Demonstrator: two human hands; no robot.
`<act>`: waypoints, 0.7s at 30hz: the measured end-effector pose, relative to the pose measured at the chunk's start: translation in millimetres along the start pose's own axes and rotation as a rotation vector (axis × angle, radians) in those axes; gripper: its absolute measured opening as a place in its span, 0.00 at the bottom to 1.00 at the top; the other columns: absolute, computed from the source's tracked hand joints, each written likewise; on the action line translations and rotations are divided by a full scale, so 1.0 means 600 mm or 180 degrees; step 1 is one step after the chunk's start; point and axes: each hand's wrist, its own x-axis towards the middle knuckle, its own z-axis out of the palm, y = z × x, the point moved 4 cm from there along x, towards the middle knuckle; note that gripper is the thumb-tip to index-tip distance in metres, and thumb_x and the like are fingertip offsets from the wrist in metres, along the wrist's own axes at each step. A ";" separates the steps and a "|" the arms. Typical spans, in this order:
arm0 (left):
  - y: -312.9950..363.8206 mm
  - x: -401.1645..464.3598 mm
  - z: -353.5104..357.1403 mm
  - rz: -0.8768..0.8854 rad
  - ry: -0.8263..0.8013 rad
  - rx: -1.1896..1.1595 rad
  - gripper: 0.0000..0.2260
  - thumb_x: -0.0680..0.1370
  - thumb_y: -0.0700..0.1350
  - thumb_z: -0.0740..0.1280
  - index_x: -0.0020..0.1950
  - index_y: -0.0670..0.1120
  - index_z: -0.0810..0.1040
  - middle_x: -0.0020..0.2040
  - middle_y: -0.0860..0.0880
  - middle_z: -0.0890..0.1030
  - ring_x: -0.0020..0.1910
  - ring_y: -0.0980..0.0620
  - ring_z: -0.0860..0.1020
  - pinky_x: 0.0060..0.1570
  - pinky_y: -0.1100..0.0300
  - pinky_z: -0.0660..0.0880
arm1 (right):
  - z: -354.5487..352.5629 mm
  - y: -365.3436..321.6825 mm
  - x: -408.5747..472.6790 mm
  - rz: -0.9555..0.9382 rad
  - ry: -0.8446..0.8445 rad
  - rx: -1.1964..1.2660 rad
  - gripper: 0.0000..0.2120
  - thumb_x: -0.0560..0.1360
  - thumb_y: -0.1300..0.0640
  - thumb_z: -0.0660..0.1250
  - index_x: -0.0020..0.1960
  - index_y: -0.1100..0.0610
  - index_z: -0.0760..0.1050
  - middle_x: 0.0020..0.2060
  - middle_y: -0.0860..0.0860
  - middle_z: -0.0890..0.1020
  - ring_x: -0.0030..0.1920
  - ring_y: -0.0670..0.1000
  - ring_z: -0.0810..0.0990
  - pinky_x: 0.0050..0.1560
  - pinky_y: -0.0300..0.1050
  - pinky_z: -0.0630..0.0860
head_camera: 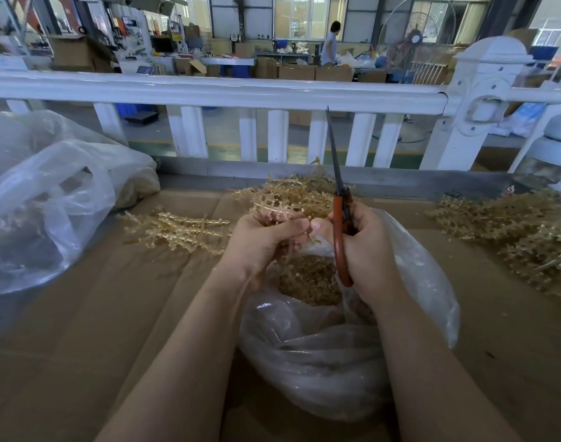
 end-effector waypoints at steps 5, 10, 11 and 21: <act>0.006 0.003 -0.013 0.0299 0.0098 -0.0253 0.07 0.64 0.39 0.77 0.40 0.42 0.84 0.35 0.44 0.83 0.33 0.51 0.80 0.36 0.61 0.78 | -0.008 -0.014 -0.005 -0.0118 0.0122 -0.0093 0.19 0.66 0.37 0.76 0.48 0.49 0.79 0.42 0.43 0.85 0.45 0.42 0.84 0.48 0.42 0.79; 0.010 0.003 -0.018 0.0472 0.0140 -0.0459 0.09 0.66 0.38 0.76 0.44 0.39 0.82 0.37 0.45 0.82 0.35 0.52 0.81 0.38 0.61 0.78 | -0.006 -0.016 -0.009 -0.0270 -0.0059 -0.0765 0.27 0.62 0.26 0.68 0.49 0.45 0.75 0.40 0.39 0.82 0.43 0.36 0.80 0.41 0.36 0.72; 0.011 0.004 -0.019 0.0491 0.0140 -0.0506 0.08 0.66 0.38 0.76 0.43 0.40 0.82 0.36 0.46 0.82 0.36 0.52 0.81 0.39 0.61 0.78 | -0.005 -0.012 -0.010 -0.0258 -0.0126 -0.0918 0.28 0.62 0.25 0.67 0.50 0.44 0.75 0.42 0.39 0.82 0.45 0.35 0.79 0.41 0.35 0.71; 0.020 0.006 -0.029 0.0728 0.0211 -0.0524 0.06 0.71 0.32 0.73 0.45 0.39 0.80 0.36 0.47 0.83 0.37 0.52 0.82 0.41 0.63 0.78 | -0.006 0.001 -0.010 -0.0318 -0.0407 -0.1282 0.24 0.62 0.23 0.65 0.48 0.40 0.72 0.42 0.37 0.78 0.47 0.31 0.75 0.39 0.31 0.68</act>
